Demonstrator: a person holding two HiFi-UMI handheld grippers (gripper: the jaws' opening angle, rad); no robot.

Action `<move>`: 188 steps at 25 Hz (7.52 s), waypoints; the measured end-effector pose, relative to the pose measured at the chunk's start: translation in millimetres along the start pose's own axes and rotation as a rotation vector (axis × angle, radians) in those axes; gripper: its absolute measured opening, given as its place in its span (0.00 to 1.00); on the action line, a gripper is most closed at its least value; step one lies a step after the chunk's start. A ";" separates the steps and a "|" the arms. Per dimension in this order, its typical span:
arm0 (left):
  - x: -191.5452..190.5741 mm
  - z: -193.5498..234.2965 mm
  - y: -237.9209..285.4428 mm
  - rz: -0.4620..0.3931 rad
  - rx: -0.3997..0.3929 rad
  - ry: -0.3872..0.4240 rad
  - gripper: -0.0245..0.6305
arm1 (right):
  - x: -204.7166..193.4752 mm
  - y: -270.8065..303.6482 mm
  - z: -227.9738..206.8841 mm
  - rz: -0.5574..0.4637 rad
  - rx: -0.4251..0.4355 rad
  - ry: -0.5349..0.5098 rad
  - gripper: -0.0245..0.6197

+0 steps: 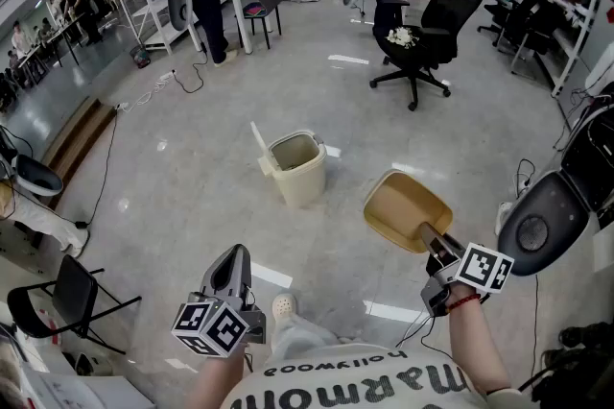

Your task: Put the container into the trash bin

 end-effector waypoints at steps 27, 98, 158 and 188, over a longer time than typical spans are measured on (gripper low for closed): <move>69.9 182.4 136.0 0.093 -0.188 0.021 0.03 | 9.7 192.6 62.3 -0.067 -0.100 0.064 0.17; 61.0 354.8 530.6 0.345 0.032 -0.102 0.03 | 147.6 649.9 -18.9 0.407 -0.205 0.123 0.17; -296.9 200.4 576.9 0.926 -0.173 -0.296 0.03 | -46.6 791.8 -256.8 0.945 -0.857 -0.396 0.17; -309.9 196.3 574.1 0.923 -0.246 -0.343 0.03 | -77.2 831.4 -264.2 0.928 -0.839 -0.526 0.34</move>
Point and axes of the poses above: the fingertips, and each gripper's own axes: y forward along the fingers, z to its left, x out of its top, the point moved 8 cm from there along -y, backward along the fingers, and after that the axes turned 8 degrees about y, right-handed, at the moved point
